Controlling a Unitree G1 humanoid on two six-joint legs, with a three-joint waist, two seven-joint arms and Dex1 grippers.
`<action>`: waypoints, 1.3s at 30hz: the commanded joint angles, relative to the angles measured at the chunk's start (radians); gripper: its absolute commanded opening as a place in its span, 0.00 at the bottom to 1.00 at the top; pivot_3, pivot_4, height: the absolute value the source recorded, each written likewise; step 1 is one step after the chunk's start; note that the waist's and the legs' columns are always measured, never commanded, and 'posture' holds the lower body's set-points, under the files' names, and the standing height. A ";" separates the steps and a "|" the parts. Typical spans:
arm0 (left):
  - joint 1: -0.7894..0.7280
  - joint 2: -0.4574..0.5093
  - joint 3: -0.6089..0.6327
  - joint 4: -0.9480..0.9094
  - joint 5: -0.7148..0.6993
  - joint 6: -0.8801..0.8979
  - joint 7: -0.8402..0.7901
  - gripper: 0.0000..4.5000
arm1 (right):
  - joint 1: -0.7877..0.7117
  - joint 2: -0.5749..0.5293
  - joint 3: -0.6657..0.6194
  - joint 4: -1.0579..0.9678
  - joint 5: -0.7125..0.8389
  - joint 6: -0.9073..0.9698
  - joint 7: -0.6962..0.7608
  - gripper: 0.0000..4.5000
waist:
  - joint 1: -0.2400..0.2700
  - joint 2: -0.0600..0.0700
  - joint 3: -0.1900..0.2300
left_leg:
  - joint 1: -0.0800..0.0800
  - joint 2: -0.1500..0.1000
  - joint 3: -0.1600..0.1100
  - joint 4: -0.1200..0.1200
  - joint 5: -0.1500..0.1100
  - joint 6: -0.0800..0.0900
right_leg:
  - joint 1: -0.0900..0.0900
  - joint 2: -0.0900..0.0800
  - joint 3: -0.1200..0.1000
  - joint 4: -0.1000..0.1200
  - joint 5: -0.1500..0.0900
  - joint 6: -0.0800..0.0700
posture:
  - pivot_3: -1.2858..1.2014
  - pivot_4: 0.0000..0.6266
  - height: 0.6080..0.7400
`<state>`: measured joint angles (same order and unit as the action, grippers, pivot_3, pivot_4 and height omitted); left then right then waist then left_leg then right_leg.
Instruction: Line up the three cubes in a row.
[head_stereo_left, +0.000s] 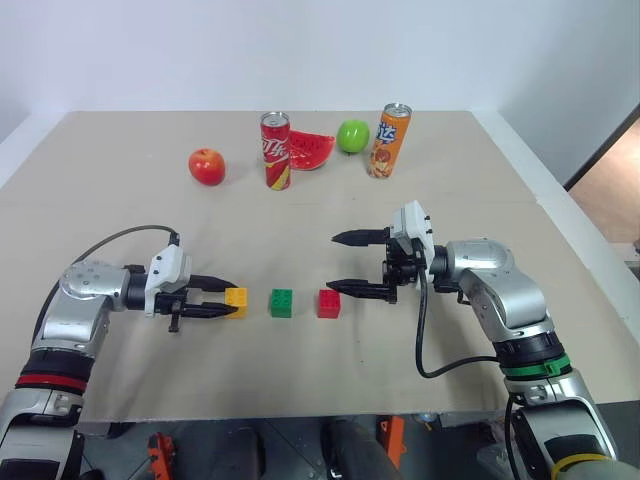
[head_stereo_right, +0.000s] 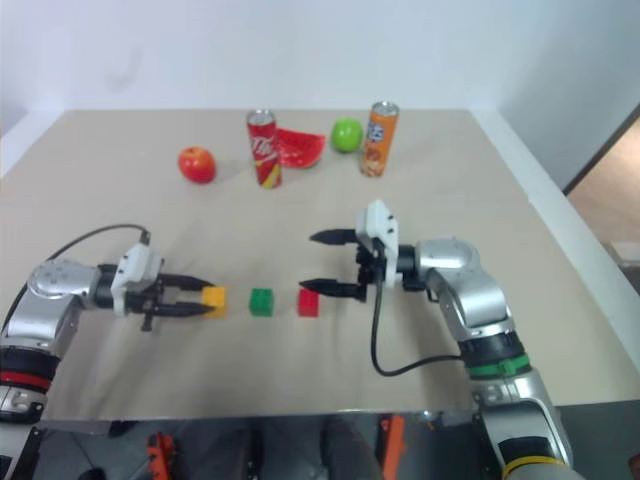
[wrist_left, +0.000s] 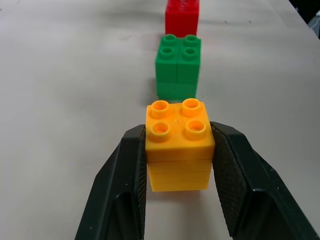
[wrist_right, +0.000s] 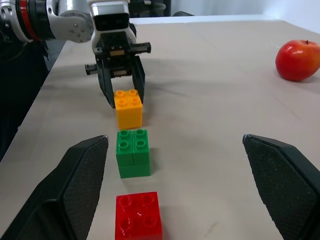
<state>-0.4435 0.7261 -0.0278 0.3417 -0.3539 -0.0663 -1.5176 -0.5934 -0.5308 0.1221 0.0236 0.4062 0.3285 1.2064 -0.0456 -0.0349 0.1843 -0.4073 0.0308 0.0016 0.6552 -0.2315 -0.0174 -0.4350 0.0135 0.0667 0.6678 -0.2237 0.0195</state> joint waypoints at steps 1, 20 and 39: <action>-0.002 0.021 0.023 -0.022 -0.010 -0.016 -0.014 0.28 | -0.001 -0.011 -0.009 -0.040 0.004 -0.015 0.005 1.00 | 0.000 0.000 0.000 | 0.000 0.000 0.000 0.000 0.000 0.000 | 0.000 0.000 0.000 0.000 0.000 0.000 | 0.52 0.24 1.00; -0.047 0.033 -0.020 0.106 0.075 -0.130 -0.051 0.58 | 0.027 -0.030 -0.013 -0.067 0.008 -0.010 -0.003 1.00 | -0.001 0.000 0.000 | 0.002 0.000 0.000 0.000 0.001 0.001 | 0.000 0.002 0.001 0.003 0.001 -0.001 | 0.52 0.24 1.00; 0.060 0.137 0.085 -0.327 -0.092 0.199 0.059 0.99 | 0.012 -0.034 -0.031 -0.085 0.057 0.038 0.016 1.00 | -0.001 0.000 0.000 | 0.001 0.001 0.001 0.000 0.001 0.001 | -0.002 0.002 0.001 0.004 0.000 -0.001 | 0.52 0.24 1.00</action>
<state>-0.3839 0.8475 0.0111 0.0922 -0.3852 0.0550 -1.5003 -0.5627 -0.5567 0.1195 -0.0088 0.4289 0.3526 1.2175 -0.0468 -0.0349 0.1843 -0.4066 0.0318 0.0022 0.6555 -0.2305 -0.0163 -0.4366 0.0147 0.0680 0.6718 -0.2234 0.0185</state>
